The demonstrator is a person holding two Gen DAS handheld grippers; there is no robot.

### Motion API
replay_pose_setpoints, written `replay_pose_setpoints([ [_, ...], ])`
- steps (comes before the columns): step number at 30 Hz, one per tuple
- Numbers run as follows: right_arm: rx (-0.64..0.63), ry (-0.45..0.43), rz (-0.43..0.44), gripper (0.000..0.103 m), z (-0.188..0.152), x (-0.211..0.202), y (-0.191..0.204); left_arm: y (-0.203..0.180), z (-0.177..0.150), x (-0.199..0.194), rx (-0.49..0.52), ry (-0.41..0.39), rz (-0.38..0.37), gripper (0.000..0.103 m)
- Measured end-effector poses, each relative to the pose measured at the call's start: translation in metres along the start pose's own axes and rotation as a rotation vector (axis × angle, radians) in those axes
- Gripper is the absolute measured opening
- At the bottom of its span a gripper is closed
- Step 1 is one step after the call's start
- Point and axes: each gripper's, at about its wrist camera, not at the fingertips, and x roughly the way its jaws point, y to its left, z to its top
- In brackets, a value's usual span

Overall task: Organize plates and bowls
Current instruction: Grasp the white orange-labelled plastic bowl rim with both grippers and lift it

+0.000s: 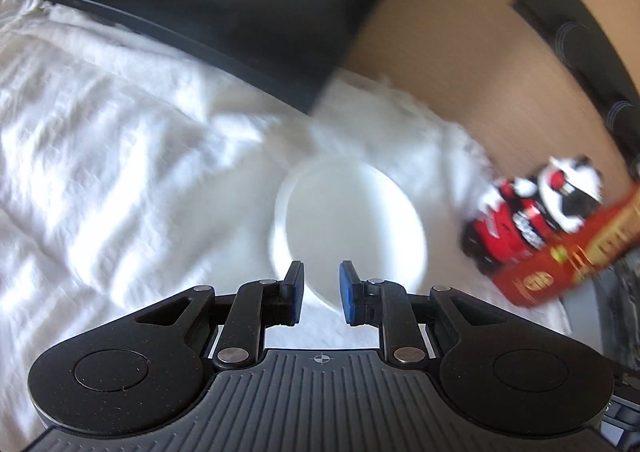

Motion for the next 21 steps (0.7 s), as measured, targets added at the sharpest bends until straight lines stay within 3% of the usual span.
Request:
replay_pose_setpoints([
  [6, -0.088, 0.010, 0.001, 0.065, 0.033, 0.047, 0.053, 0.013, 0.027, 0.031, 0.036, 0.031, 0.045, 0.022],
  [8, -0.097, 0.007, 0.030, 0.072, 0.040, 0.060, 0.066, 0.012, 0.031, 0.042, 0.051, 0.052, 0.061, 0.022],
  [18, 0.023, 0.140, 0.049, 0.073, 0.060, 0.150, 0.078, 0.019, 0.033, 0.094, 0.099, 0.151, 0.118, 0.024],
  [19, 0.033, 0.175, 0.050, 0.071, 0.059, 0.162, 0.078, 0.021, 0.033, 0.097, 0.088, 0.162, 0.104, 0.024],
  [21, 0.079, 0.236, 0.054, 0.057, 0.055, 0.180, 0.075, 0.021, 0.033, 0.099, 0.071, 0.168, 0.053, 0.024],
])
